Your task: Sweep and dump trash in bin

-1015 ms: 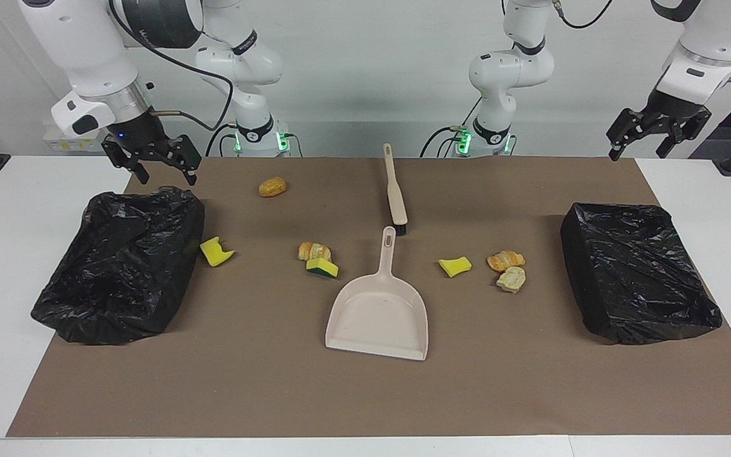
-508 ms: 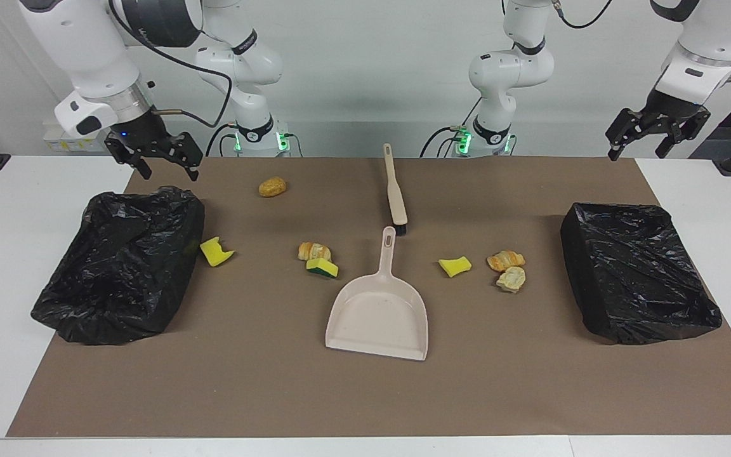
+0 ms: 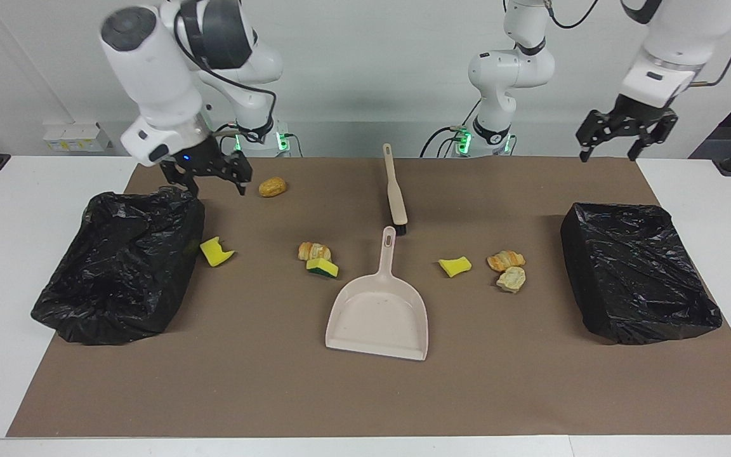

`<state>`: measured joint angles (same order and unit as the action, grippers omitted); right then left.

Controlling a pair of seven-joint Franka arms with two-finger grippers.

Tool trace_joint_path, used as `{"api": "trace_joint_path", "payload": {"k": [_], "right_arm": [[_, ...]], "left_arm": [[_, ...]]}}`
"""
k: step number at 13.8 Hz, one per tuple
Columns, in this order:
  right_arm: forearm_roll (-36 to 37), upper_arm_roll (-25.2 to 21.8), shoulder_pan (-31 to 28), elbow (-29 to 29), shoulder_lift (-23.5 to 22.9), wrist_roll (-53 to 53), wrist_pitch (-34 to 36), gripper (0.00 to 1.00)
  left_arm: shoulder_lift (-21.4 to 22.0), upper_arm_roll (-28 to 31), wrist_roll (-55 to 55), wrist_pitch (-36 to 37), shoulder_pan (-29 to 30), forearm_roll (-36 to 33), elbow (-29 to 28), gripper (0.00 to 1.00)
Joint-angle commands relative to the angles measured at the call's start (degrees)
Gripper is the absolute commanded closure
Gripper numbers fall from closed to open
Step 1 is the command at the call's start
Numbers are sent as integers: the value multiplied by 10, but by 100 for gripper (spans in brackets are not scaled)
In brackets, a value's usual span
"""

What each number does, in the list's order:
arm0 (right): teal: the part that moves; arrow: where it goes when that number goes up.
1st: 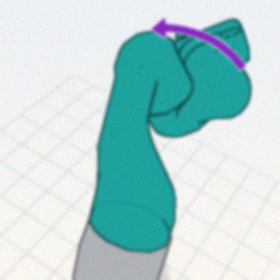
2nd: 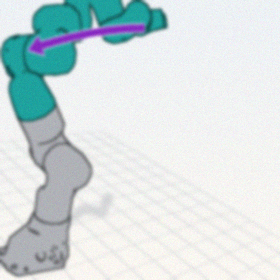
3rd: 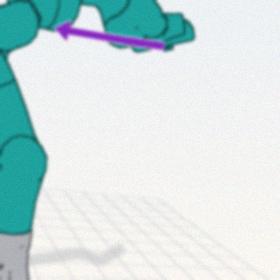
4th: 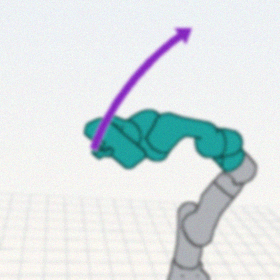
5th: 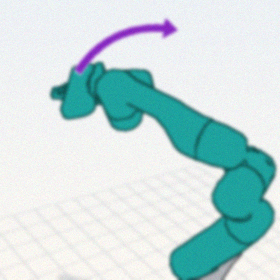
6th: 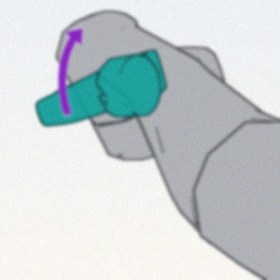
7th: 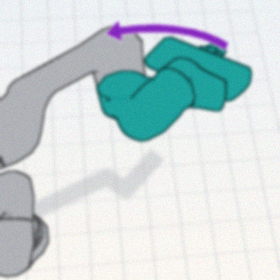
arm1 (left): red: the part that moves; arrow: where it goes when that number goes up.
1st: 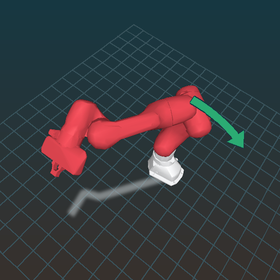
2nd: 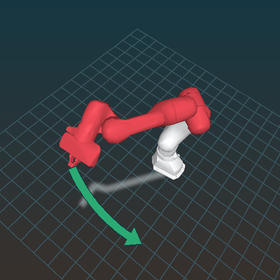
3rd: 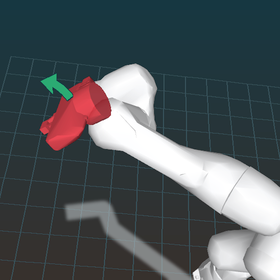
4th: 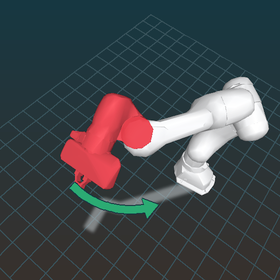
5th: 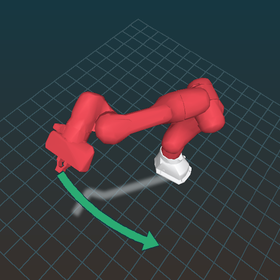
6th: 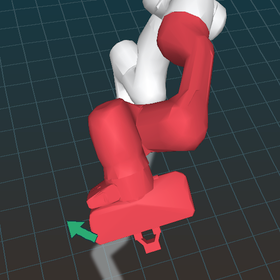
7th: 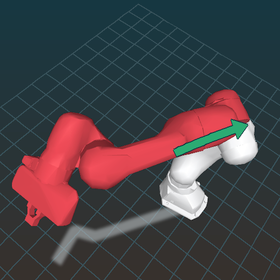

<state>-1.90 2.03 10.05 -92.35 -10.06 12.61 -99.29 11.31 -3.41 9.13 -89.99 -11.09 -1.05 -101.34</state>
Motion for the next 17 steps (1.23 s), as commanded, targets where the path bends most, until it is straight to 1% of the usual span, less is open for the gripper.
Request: {"api": "trace_joint_path", "payload": {"k": [1, 2, 3, 5, 6, 7, 8, 10, 12, 14, 15, 16, 17], "right_arm": [[-6, 2, 41, 3, -31, 59, -46, 0], [-17, 3, 46, 2, -44, 79, -68, 0], [-27, 3, 64, 3, -57, 104, -86, 0], [-28, 2, 97, 3, -76, 147, -118, 0], [-28, 3, 103, 5, -87, 166, -128, 0], [-28, 3, 110, 20, -106, 182, -136, 0], [-28, 4, 125, 42, -126, 196, -142, 0], [-26, 4, 162, 74, -169, 252, -149, 0], [-21, 4, 184, 84, -195, 280, -174, 0], [-18, 3, 200, 83, -210, 291, -198, 0], [-17, 3, 204, 81, -218, 297, -203, 0], [-12, 3, 213, 81, -232, 297, -216, 0], [0, 2, 215, 81, -244, 297, -223, 0]], "left_arm": [[83, 9, 63, -13, -85, -4, -116, 0], [99, 9, 101, -32, -124, -3, -153, 0], [107, 7, 144, -51, -170, 0, -187, 0], [107, 7, 228, -98, -248, 4, -232, 0], [107, 7, 270, -120, -276, 15, -250, 0], [106, 7, 300, -144, -301, 24, -267, 0], [100, 7, 329, -173, -330, 24, -291, 0], [96, 7, 381, -235, -365, 25, -341, 0], [49, 7, 424, -286, -411, 25, -366, 0], [24, 6, 457, -348, -426, 25, -390, 0], [-2, 7, 464, -370, -444, 25, -391, 0], [-16, 7, 470, -381, -447, 25, -391, 0], [-18, 6, 469, -382, -448, 25, -395, 0]]}}
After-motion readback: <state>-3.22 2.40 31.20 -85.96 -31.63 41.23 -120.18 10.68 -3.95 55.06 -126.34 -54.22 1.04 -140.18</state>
